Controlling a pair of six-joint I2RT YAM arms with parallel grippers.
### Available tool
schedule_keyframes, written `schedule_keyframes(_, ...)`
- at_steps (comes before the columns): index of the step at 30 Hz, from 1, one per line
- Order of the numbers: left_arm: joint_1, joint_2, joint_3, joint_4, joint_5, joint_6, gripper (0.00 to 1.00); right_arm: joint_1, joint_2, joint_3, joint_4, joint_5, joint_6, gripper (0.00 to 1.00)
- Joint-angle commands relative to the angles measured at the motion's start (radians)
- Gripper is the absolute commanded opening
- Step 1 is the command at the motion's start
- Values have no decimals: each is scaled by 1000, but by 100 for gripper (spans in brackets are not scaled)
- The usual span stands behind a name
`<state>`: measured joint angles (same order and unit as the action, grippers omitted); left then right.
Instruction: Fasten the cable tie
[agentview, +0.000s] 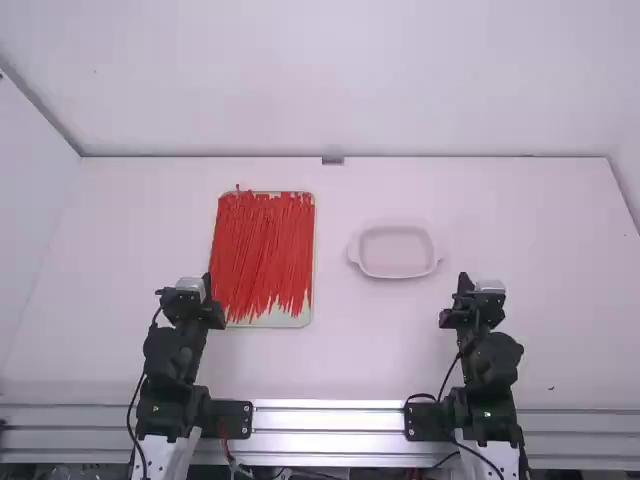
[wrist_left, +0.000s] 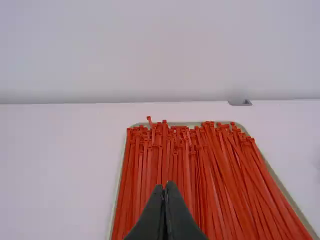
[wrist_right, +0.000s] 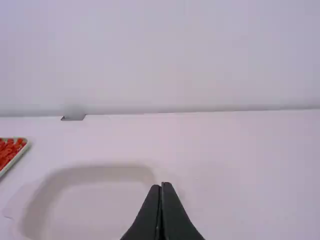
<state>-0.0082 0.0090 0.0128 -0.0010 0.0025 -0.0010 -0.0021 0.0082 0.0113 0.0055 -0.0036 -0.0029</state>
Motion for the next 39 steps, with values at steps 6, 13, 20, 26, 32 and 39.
schedule_keyframes(6,0,6,8,1,2,0,1,0,7,6,6,-4,-1,1)
schedule_keyframes(13,-1,54,66,-24,18,-2,6,5,67,57,3,-37,4,6)
schedule_keyframes(20,-3,165,168,-67,61,-4,14,30,194,159,-36,-81,-3,15)
schedule_keyframes(26,-4,306,273,-117,126,11,22,87,329,258,-77,-57,5,23)
schedule_keyframes(32,-6,475,412,-182,176,-13,35,165,496,390,-128,-53,-3,35)
schedule_keyframes(39,-9,619,572,-308,155,-13,48,213,665,535,-237,-8,15,48)
